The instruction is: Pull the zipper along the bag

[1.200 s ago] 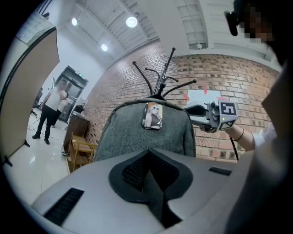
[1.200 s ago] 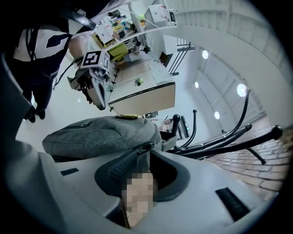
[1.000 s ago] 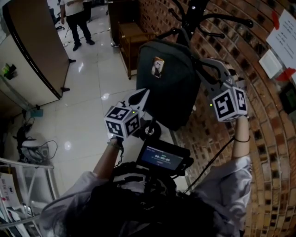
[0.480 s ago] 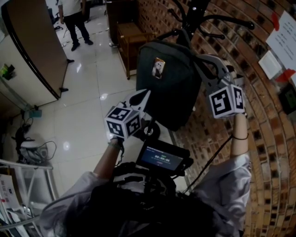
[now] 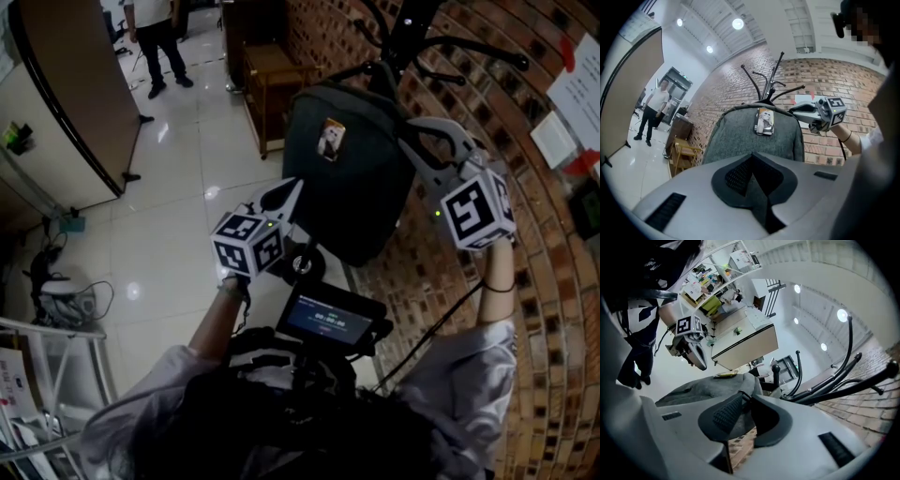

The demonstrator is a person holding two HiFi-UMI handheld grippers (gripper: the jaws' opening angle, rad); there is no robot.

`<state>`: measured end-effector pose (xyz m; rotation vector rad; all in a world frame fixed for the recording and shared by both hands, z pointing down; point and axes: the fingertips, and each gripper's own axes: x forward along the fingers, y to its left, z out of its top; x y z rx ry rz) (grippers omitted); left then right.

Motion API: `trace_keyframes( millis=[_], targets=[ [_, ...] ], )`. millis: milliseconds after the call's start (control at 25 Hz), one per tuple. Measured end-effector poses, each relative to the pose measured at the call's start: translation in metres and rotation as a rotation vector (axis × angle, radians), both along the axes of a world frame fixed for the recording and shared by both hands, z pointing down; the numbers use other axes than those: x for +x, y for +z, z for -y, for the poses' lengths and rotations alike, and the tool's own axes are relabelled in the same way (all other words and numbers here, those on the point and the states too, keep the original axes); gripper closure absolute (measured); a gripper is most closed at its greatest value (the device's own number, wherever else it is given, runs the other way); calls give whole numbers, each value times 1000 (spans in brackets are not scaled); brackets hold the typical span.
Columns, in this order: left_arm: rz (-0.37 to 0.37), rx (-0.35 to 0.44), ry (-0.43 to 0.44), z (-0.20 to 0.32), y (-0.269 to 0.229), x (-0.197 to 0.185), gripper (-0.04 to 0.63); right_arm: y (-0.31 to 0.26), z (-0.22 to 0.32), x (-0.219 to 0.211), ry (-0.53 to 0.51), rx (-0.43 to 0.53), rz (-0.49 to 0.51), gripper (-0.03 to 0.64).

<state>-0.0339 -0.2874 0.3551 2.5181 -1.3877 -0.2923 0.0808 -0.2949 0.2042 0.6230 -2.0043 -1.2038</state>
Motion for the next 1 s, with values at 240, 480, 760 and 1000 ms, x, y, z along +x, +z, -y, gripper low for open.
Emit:
trace_keyframes(
  millis=[240, 480, 760, 1000],
  targets=[
    [-11, -2, 13, 0, 0, 2, 589, -1, 0, -2, 28, -64, -35, 513],
    [-16, 3, 21, -1, -3, 3, 589, -5, -4, -2, 114, -192, 129, 505],
    [-25, -6, 17, 1, 0, -4, 589, -2, -10, -11, 167, -255, 260, 457],
    [-22, -7, 34, 1, 0, 1, 588, -1, 4, -20, 208, -203, 254, 457]
  ],
)
